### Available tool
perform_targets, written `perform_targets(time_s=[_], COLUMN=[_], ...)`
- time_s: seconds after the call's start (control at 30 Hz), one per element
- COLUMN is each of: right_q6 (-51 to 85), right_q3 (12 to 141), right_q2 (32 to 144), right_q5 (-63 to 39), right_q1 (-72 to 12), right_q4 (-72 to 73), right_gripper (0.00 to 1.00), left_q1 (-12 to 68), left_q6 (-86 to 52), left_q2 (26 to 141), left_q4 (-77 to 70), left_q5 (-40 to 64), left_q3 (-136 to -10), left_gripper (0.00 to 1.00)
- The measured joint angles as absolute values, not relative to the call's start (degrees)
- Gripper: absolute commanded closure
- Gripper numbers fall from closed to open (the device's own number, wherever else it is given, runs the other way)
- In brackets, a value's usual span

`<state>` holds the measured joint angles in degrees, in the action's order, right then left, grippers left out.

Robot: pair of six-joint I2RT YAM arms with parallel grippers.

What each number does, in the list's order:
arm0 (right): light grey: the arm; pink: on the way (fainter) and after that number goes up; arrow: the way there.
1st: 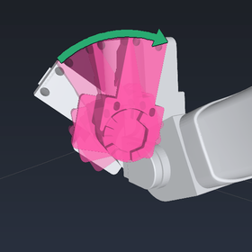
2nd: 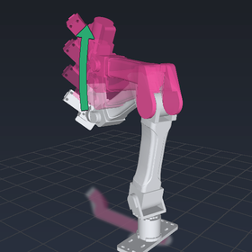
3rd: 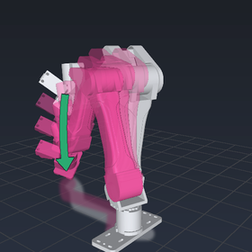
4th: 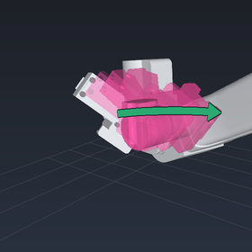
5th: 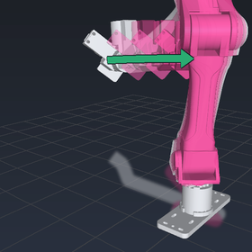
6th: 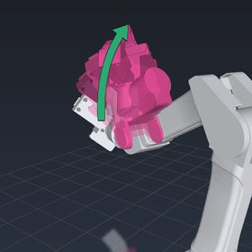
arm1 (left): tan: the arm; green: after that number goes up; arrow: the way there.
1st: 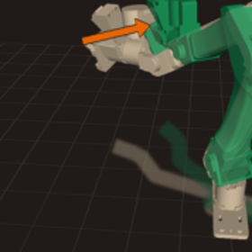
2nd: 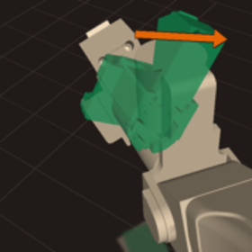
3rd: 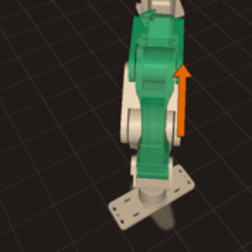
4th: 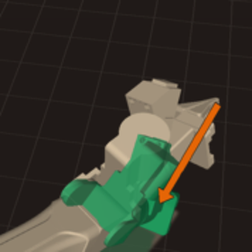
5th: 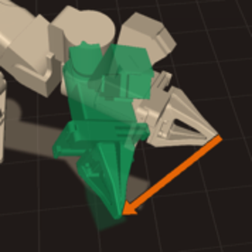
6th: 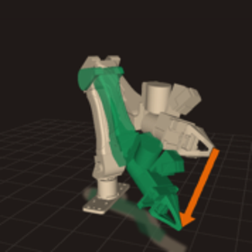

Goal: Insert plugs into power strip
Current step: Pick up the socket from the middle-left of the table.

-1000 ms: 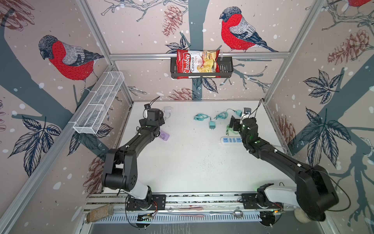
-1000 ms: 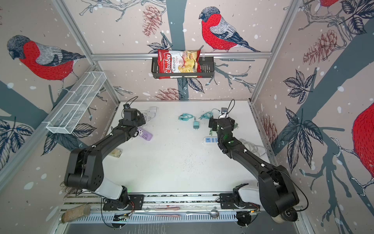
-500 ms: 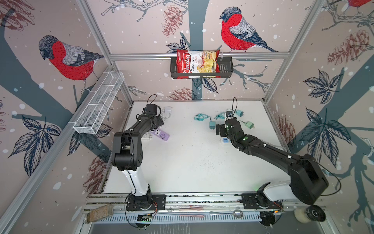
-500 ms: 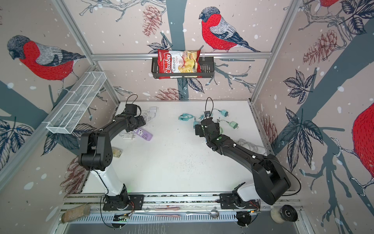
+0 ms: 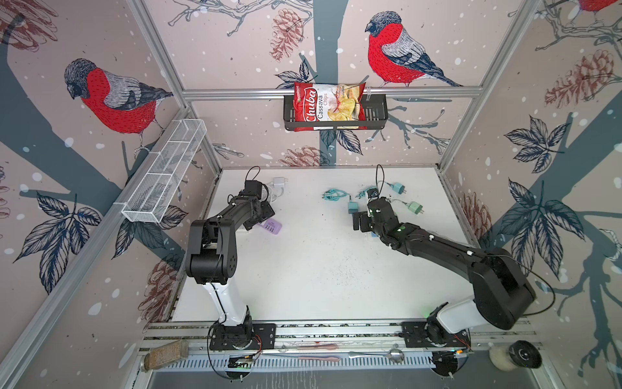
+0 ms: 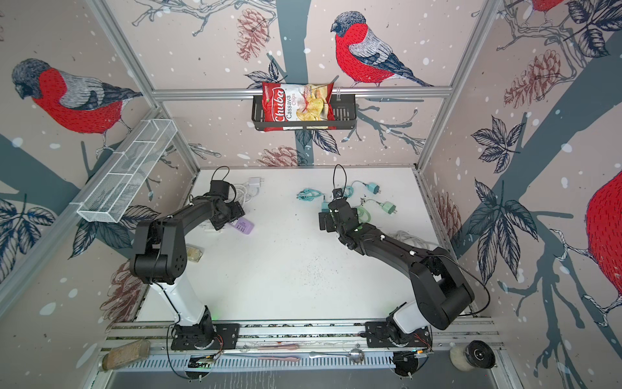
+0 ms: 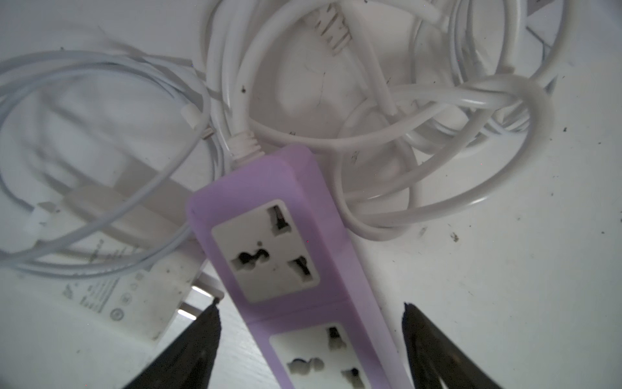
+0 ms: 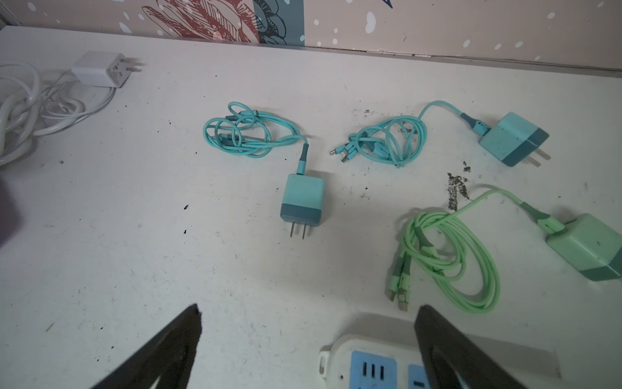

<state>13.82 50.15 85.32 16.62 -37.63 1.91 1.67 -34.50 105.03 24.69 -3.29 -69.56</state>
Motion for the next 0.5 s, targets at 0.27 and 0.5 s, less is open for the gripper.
perform_targets(time_s=[0.27, 0.5], right_q6=[13.8, 13.61], right_q3=[50.13, 49.69], right_q2=[85.49, 85.93], right_q5=[16.05, 16.05], right_q1=[-37.74, -37.56], right_q4=[2.07, 2.63], right_gripper=[0.01, 0.0], left_q1=[1.19, 1.13], left_q6=[-35.64, -36.93], left_q2=[108.4, 109.08], left_q4=[23.22, 22.37], left_q5=[-2.26, -1.45], left_q3=[-69.69, -69.69], left_gripper=[0.2, 0.36])
